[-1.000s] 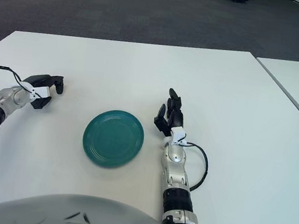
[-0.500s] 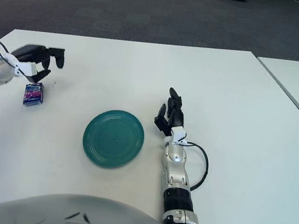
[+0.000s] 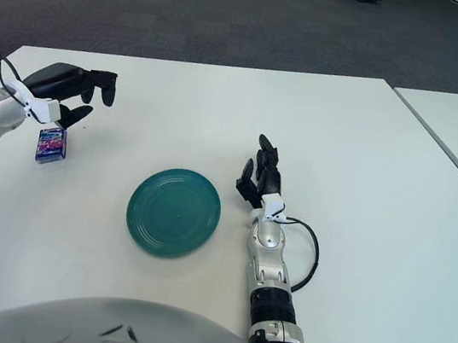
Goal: Put the gum into the plate.
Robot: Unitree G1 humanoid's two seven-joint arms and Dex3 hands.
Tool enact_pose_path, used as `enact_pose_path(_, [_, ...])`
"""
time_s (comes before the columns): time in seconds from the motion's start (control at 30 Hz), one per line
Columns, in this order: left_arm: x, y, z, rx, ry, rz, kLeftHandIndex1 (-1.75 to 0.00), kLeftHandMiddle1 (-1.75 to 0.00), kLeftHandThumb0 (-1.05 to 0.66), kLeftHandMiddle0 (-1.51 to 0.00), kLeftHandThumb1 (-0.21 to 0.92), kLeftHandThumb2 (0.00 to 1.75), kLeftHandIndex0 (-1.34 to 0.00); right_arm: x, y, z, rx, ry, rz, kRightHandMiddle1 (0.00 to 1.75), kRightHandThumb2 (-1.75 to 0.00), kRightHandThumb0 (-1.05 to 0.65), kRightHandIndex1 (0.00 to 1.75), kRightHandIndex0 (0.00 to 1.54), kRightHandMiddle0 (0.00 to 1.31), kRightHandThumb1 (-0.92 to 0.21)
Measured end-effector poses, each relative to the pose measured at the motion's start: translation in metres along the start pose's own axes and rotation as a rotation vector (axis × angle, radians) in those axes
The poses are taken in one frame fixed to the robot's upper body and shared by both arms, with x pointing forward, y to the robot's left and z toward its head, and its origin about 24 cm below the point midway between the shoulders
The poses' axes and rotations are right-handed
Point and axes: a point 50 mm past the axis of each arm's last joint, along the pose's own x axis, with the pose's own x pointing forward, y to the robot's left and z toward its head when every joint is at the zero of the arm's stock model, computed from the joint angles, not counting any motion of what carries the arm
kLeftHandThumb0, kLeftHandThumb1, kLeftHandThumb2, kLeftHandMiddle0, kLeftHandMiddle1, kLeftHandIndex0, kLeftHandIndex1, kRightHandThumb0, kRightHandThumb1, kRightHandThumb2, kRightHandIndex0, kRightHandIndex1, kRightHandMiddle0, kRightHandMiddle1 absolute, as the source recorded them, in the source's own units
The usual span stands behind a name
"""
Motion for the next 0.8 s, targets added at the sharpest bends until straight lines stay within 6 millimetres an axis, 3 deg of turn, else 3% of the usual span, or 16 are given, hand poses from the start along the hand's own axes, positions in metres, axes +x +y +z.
enact_pose_path(0.23, [0.001,0.002,0.014,-0.017,-0.048,-0.016,-1.75,-1.46,0.00,-0.80,0.13,1.44,-0.61,0.000,0.001,0.000,0.002,0.000,0.003,0.40,-0.96,-0.64,0.00,0.16,0.00,-0.92])
enact_pose_path(0.4, [0.002,0.006,0.022,0.003,-0.075,-0.009,-1.75,-1.46,0.00,-0.80,0.13,1.43,-0.61,0.000,0.002,0.000,0.004,0.000,0.004,0.40,-0.96,-0.63,0.00,0.16,0.00,-0.92])
enact_pose_path(0.8, [-0.002,0.008,0.008,-0.002,0.004,-0.013,-1.75,-1.53,0.00,-0.76,0.14,1.45,-0.61,0.001,0.001,0.000,-0.002,0.001,0.004,0.40,-0.98,-0.63,0.00,0.16,0.00,-0.92])
